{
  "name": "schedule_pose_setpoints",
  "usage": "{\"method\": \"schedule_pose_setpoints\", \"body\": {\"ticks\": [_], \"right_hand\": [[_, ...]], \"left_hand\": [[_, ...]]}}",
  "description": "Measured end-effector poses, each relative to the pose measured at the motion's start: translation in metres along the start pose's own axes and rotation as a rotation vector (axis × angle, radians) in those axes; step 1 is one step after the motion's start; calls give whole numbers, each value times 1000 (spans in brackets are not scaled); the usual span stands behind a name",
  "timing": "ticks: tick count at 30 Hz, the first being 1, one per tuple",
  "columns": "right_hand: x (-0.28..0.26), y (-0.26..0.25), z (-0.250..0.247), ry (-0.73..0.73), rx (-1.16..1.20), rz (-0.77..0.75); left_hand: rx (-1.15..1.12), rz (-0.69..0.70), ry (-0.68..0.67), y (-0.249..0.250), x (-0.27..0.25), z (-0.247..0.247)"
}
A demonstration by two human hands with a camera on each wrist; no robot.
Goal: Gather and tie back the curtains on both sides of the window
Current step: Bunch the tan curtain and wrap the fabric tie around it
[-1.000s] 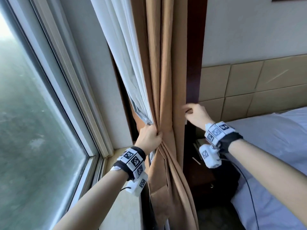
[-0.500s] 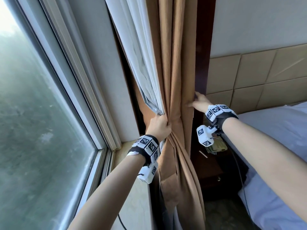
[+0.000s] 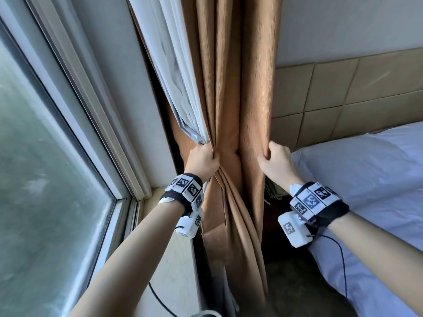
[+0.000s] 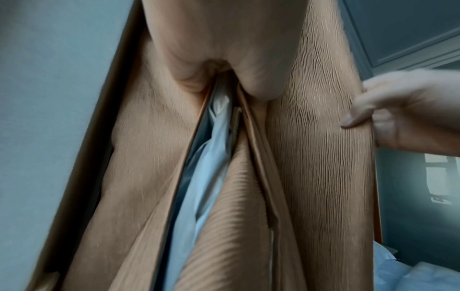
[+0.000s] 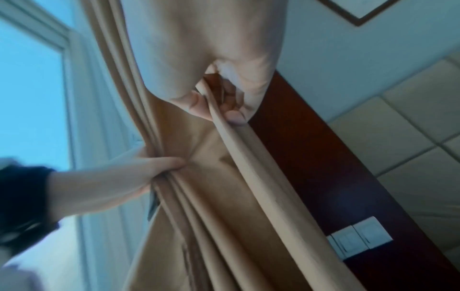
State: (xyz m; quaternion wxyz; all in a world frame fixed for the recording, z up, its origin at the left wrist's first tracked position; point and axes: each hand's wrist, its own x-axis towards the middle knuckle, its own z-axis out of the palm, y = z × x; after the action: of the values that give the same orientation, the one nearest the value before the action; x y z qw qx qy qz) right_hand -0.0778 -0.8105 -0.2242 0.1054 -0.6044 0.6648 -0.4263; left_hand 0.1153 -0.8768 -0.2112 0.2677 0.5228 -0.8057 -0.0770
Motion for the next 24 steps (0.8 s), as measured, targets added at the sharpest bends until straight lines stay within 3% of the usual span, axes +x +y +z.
{"method": "schedule_pose_setpoints", "body": {"ticks": [4,7,13,16,19,21,24], "right_hand": [[-14,-24,18,-81,-112,-169],[-12,-31,41,-145,-126,-173],[-16,-24,67,-296,-241,-215],[-19,-20,68,-446,-286,-238],[-7,-11,58,-560,-119,-241],[12,-2,48,-546,2,-198],[49,15,37,-373,33,-59]], "left_hand": [[-51,-13,-16,9,-3,-1],[-144,-36,-56,15,-10,-3],[-418,-234,-115,21,-9,-15],[-318,-205,-137,20,-9,-13],[-190,-137,-25,9,-7,-9],[-146,-94,21,2,-6,-9],[-103,-66,21,-5,-5,-11]]}}
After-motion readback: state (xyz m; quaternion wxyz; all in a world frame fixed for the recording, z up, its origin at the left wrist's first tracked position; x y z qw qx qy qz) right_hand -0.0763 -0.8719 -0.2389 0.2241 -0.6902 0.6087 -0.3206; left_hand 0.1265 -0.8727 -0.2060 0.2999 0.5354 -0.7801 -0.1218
